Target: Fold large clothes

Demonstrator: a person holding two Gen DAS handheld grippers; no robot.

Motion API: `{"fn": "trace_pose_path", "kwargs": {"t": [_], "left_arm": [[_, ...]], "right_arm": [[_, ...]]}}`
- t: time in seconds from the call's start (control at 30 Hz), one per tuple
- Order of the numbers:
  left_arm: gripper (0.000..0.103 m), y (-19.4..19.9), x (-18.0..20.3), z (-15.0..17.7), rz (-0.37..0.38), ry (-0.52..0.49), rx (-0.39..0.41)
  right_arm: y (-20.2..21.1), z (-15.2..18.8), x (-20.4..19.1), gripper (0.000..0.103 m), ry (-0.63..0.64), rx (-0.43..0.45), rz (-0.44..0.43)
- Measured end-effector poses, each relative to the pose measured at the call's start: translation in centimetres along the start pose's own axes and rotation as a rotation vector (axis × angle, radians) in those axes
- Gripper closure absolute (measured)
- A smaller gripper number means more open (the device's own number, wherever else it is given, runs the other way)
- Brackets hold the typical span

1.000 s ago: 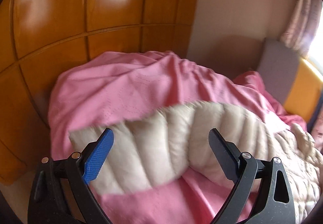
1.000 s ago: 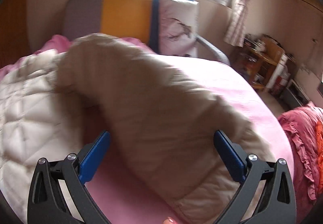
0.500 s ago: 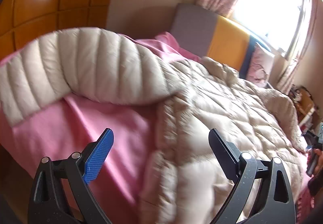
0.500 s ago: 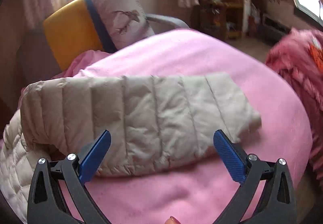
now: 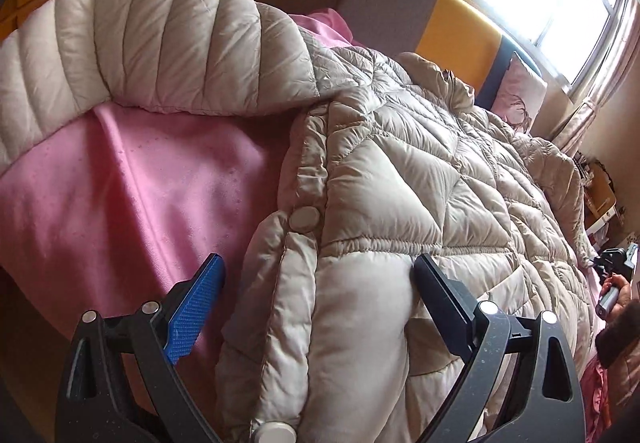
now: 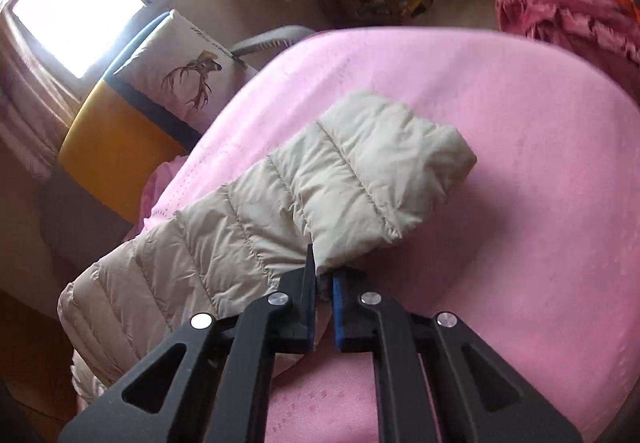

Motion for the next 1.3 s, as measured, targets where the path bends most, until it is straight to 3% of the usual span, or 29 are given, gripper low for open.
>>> {"fn": "trace_pose_path", "kwargs": {"t": [0.17, 0.27, 0.3, 0.33, 0.37, 0.4, 0.43, 0.5, 0.57, 0.67, 0.73, 0.8, 0.93, 1.07, 1.17, 1.3], "left_arm": [[0.009, 1.5, -1.1, -0.7, 0.017, 0.022, 0.047], [0.009, 2.1, -2.2, -1.8, 0.017, 0.042, 0.079], [0.009, 2.0, -2.6, -2.5, 0.006, 0.041, 0.084], [0.009, 2.1, -3.1, -3.1, -0.013, 0.043, 0.092], [0.009, 2.2, -3.6, -3.5, -0.024, 0.05, 0.101], [0.009, 2.4, -4.3, -4.1, -0.032, 0.068, 0.115], [0.009, 2.6, -5.3, -4.9, -0.043, 0.1, 0.135], [0.009, 2.7, -7.0, -6.2, -0.059, 0.162, 0.164], [0.009, 2.6, -9.3, -7.6, -0.071, 0.245, 0.193], [0.009, 1.9, -13.3, -9.2, -0.1, 0.395, 0.222], [0.016, 1.1, -15.6, -9.7, -0.099, 0.51, 0.208], [0.03, 0.2, -17.0, -10.0, -0.067, 0.58, 0.182], [0.03, -1.1, -21.0, -10.2, -0.133, 0.729, 0.178], [0.03, -1.7, -25.0, -12.7, -0.251, 0.719, 0.173], [0.03, -1.6, -28.6, -13.8, -0.305, 0.797, 0.166], [0.03, 0.0, -30.8, -13.2, -0.219, 0.893, 0.232]], "right_arm": [[3.3, -2.1, 3.0, 0.099, -0.073, 0.113, 0.056], [1.0, -1.9, 3.6, 0.097, -0.021, 0.028, 0.134], [-0.7, -1.7, 2.9, 0.089, 0.005, -0.004, 0.159], [-1.3, -0.9, 2.5, 0.068, 0.037, -0.033, 0.199], [-1.4, -0.5, 2.1, 0.055, 0.048, -0.027, 0.208], [-0.4, 0.0, 1.5, 0.04, 0.051, 0.016, 0.202], [1.0, 0.4, 0.3, 0.033, 0.071, 0.081, 0.202], [3.4, 1.7, -3.3, 0.021, 0.184, 0.164, 0.158], [5.6, 4.4, -8.0, 0.015, 0.309, 0.2, 0.016], [6.8, 9.4, -14.5, 0.003, 0.476, 0.115, -0.213], [6.9, 13.3, -17.9, 0.002, 0.555, 0.028, -0.332], [6.2, 16.8, -20.5, 0.002, 0.639, -0.04, -0.383], [3.3, 21.5, -22.2, 0.002, 0.745, -0.119, -0.307], [0.6, 22.0, -20.6, 0.002, 0.693, -0.195, -0.314], [-0.7, 21.1, -19.1, 0.002, 0.58, -0.251, -0.323], [-0.9, 20.4, -18.1, 0.002, 0.501, -0.265, -0.365]]}}
Point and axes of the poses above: each gripper's, at about its wrist camera, not at the fingertips, and y roughly against the way its jaws point, x to its right, z to its underside, the point moved 2 cm from there along -y, roughly the way its jaws point, and after that the axes turned 3 degrees about x, right-handed, at the moved point
